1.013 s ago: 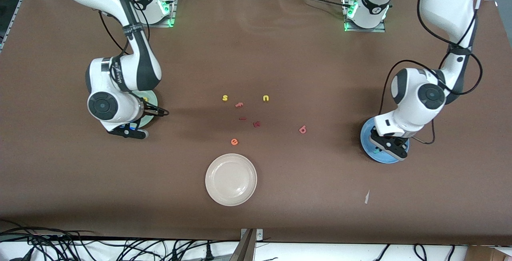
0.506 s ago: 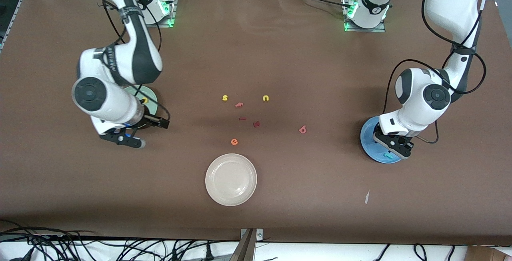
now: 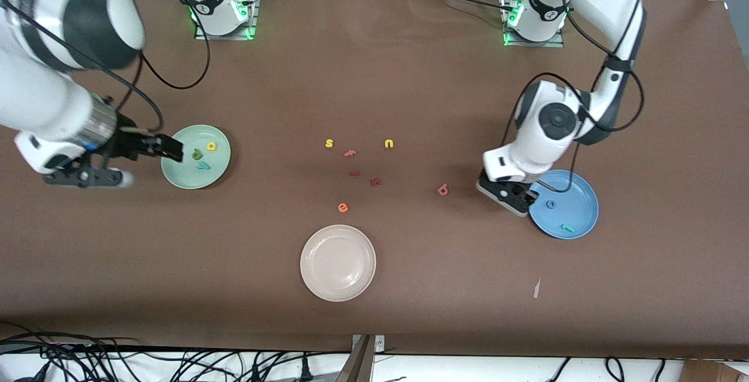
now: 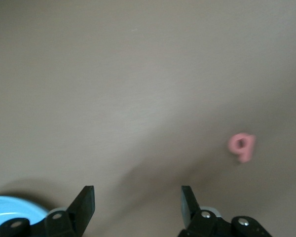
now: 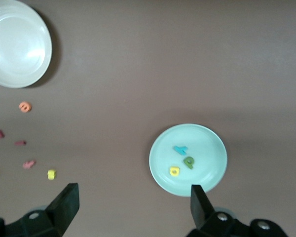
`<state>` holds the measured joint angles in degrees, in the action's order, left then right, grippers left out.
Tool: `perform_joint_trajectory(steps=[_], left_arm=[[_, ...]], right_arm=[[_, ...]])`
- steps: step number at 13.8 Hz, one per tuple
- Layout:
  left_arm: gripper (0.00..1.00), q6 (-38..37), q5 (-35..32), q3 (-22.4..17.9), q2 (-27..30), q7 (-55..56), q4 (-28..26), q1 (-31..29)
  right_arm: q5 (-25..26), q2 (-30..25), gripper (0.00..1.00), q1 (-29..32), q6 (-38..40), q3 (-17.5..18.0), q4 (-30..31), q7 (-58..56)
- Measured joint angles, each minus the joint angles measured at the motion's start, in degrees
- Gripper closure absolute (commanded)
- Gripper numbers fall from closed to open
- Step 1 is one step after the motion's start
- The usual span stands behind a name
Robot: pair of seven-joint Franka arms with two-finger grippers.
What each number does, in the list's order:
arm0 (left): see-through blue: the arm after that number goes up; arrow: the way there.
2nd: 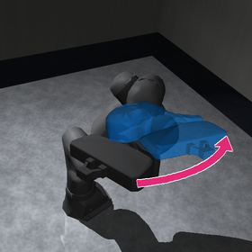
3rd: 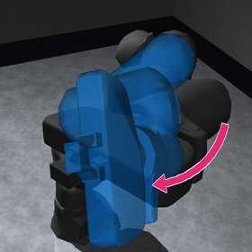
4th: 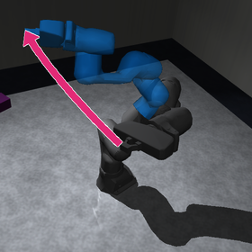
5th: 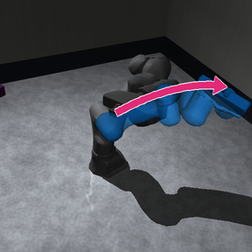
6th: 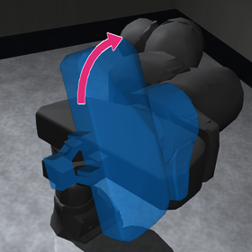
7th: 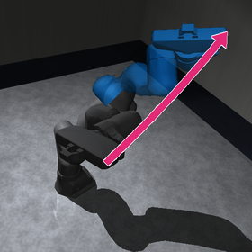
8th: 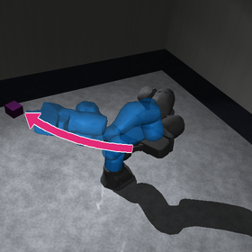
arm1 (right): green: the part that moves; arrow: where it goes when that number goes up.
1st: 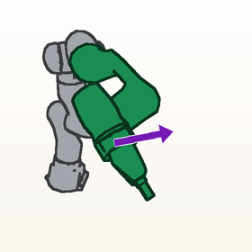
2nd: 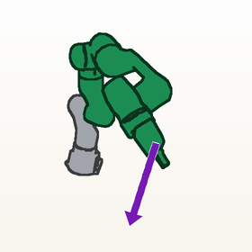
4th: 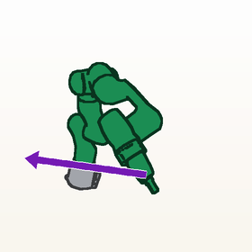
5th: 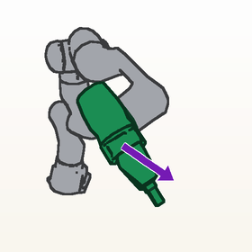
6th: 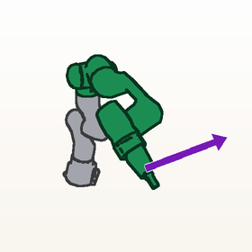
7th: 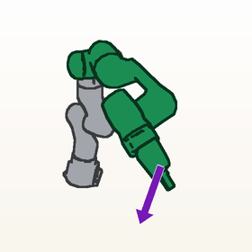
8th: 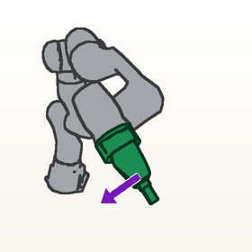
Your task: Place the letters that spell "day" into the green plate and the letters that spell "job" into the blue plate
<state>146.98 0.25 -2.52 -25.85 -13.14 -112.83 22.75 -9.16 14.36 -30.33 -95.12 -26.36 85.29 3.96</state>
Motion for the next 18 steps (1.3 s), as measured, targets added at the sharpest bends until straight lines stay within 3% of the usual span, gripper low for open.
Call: perform_joint_trajectory(steps=[5, 10, 12, 15, 18], left_arm=[[0.21, 0.45, 0.00, 0.17, -2.81, 8.07, 0.51, 7.09], [0.28, 5.28, 0.00, 0.09, -9.49, 8.55, 3.23, 9.86], [0.29, 5.64, 0.00, -0.14, -10.15, 8.55, 3.73, 9.83], [0.32, 5.79, 0.00, -0.18, -10.24, 8.55, 3.79, 9.84], [0.32, 6.22, 0.00, -0.20, -10.97, 8.55, 3.79, 9.84]], right_arm=[[2.99, -2.97, 0.00, -0.15, 4.16, 0.55, 0.01, -0.71], [5.18, -3.96, 0.00, 1.09, 4.27, 5.28, 0.02, -0.65], [5.44, -4.88, 0.00, 6.38, 4.89, 10.22, 0.41, -0.66], [6.27, -6.49, 0.00, 18.02, 5.24, 20.82, 1.40, -0.73], [6.39, -8.34, 0.00, 23.35, 5.17, 24.30, 1.89, -0.73]])
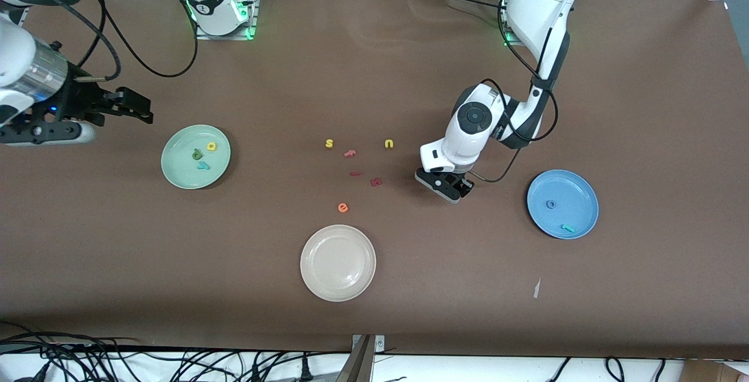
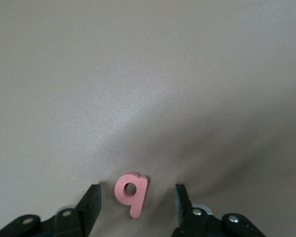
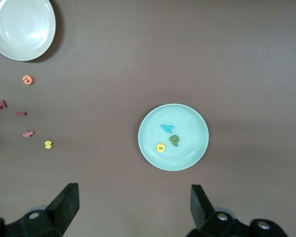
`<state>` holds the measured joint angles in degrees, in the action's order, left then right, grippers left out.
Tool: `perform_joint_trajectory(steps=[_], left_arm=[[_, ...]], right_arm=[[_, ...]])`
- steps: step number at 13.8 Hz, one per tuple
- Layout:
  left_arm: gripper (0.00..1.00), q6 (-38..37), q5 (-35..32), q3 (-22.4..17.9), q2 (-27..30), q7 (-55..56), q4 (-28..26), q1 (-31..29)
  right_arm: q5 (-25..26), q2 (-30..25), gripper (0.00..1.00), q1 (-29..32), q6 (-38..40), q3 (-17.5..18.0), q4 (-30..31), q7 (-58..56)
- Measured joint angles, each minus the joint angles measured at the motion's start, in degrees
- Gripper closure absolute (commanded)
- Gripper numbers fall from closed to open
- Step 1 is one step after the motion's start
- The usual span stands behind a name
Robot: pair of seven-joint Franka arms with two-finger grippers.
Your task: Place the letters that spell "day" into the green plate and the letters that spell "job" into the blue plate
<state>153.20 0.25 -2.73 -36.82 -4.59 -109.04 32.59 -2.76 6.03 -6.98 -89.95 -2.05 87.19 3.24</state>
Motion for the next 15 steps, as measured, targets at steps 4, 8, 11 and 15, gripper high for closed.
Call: perform_joint_trajectory(steps=[4, 8, 11, 15], left_arm=[[0.73, 0.36, 0.00, 0.01, -0.32, 0.00, 0.11, 0.01], [0.88, 0.35, 0.00, -0.07, -0.20, -0.09, 0.71, 0.00], [0.88, 0.75, 0.00, -0.32, -0.33, -0.09, 1.07, -0.20], [0.88, 0.53, -0.02, -1.04, 2.86, -3.12, 2.10, -6.60]], right_arm=[[0.02, -4.02, 0.00, 6.46, 0.24, 5.38, 2.94, -0.72], [0.28, -6.10, 0.00, 11.81, 0.23, 12.36, 4.37, -0.69], [0.34, -6.10, 0.00, 10.12, 0.23, 10.11, 4.52, -0.69], [0.35, -6.10, 0.00, 6.83, 0.22, 5.28, 5.18, -0.72]])
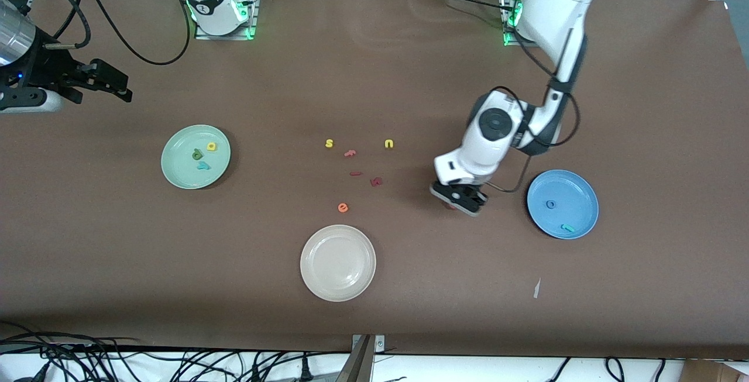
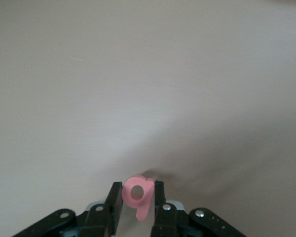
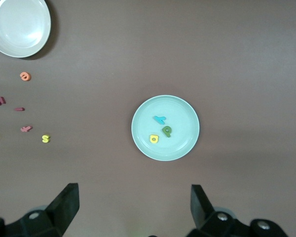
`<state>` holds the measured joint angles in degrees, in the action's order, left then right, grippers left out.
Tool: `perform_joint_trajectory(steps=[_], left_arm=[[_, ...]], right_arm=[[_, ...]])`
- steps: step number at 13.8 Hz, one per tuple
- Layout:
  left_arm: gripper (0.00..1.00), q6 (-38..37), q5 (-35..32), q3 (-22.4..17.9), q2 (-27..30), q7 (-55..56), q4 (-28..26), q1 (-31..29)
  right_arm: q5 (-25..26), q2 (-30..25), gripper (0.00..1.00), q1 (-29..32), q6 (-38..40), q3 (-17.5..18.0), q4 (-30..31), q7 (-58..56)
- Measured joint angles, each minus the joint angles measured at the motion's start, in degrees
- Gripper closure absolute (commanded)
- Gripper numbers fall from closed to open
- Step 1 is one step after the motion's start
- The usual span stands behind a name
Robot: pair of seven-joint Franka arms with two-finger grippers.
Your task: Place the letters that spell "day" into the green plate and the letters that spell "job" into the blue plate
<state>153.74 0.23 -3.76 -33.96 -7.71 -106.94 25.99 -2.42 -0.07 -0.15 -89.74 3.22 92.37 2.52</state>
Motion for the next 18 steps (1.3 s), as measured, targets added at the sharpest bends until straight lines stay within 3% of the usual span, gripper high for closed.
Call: perform_joint_trajectory(steps=[7, 9, 12, 13, 18], left_arm=[[0.86, -4.80, 0.00, -0.03, 10.91, -19.69, -8.00, -17.00], [0.73, -4.80, 0.00, -0.04, 11.97, -23.25, -10.55, -19.55], [0.10, -4.79, 0.00, -0.17, 12.04, -24.51, -12.62, -21.76], [0.00, -4.79, 0.00, -0.34, 12.04, -24.54, -12.78, -21.94], [0.00, -4.72, 0.00, -1.00, 12.82, -24.47, -12.89, -22.33]], right_arm=[[0.10, 0.19, 0.00, -0.63, -0.08, -1.01, 0.62, -0.01], [0.10, 0.20, 0.00, -1.01, -0.08, -0.97, 0.63, -0.01], [0.10, 0.20, 0.00, -1.32, -0.08, -0.95, 0.63, 0.00], [0.10, 0.20, 0.00, -1.34, -0.16, -0.95, 0.63, 0.00], [1.11, -0.11, 0.00, -1.35, -6.05, -0.98, 2.96, 0.01]])
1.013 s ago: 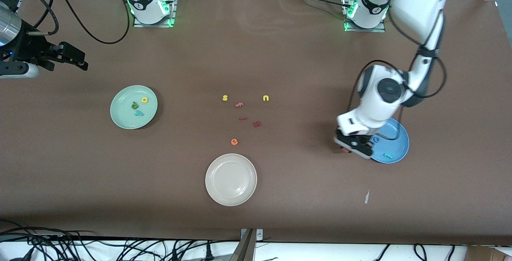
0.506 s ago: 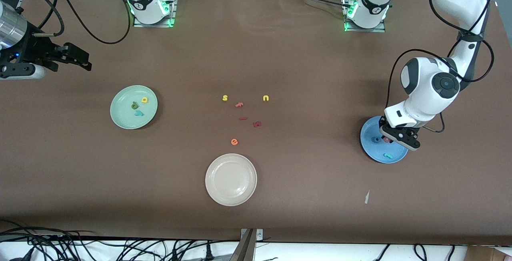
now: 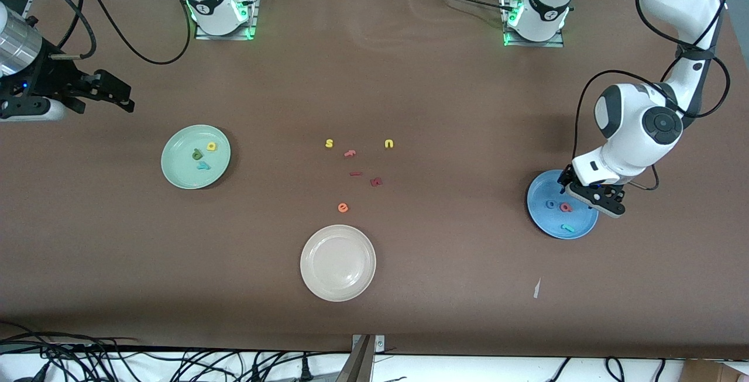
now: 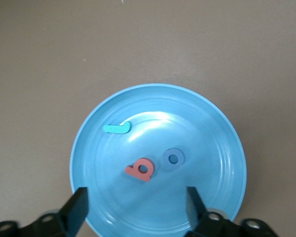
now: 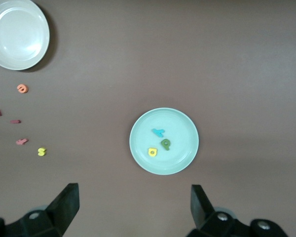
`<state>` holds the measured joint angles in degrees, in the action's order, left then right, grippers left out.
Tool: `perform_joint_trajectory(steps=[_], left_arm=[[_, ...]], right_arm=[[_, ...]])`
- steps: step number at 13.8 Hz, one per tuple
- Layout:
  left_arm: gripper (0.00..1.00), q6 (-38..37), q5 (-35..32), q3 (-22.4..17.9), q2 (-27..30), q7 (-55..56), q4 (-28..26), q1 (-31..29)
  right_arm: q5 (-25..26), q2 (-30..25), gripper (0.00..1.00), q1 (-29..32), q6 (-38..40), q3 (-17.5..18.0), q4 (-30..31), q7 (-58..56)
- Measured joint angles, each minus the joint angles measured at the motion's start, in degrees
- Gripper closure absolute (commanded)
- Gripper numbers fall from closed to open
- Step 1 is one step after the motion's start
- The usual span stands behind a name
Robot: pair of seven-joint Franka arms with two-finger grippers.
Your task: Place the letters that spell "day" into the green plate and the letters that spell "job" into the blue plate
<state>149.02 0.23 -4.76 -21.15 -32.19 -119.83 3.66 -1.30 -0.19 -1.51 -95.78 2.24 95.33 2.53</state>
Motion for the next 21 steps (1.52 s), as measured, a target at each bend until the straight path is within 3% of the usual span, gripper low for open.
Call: perform_joint_trajectory(steps=[6, 12, 14, 18, 21], left_arm=[[0.00, -1.38, 0.00, 0.14, 11.95, 0.02, -5.14, -0.33], [0.00, -21.19, 0.00, 0.35, 28.94, 2.75, -5.08, 1.15], [0.00, -30.97, 0.00, 0.34, 32.06, 3.43, -1.58, 1.15], [0.00, -50.32, 0.00, 0.68, 32.42, 11.38, 11.40, 1.40], [0.00, -57.12, 0.01, 2.15, 30.13, 22.16, 17.07, 1.57]], right_arm=[[2.09, -0.84, 0.00, -0.11, 1.20, 0.24, 0.58, 0.04], [1.00, -2.62, 0.00, -0.11, 5.01, 0.24, 0.68, 0.08], [0.91, -3.04, 0.00, -0.11, 4.60, 0.24, 0.70, 0.08], [0.88, -3.00, 0.00, -0.11, 4.45, 0.22, 1.12, 0.08], [0.87, -3.00, 0.00, -0.11, 4.44, 0.22, 1.26, 0.08]])
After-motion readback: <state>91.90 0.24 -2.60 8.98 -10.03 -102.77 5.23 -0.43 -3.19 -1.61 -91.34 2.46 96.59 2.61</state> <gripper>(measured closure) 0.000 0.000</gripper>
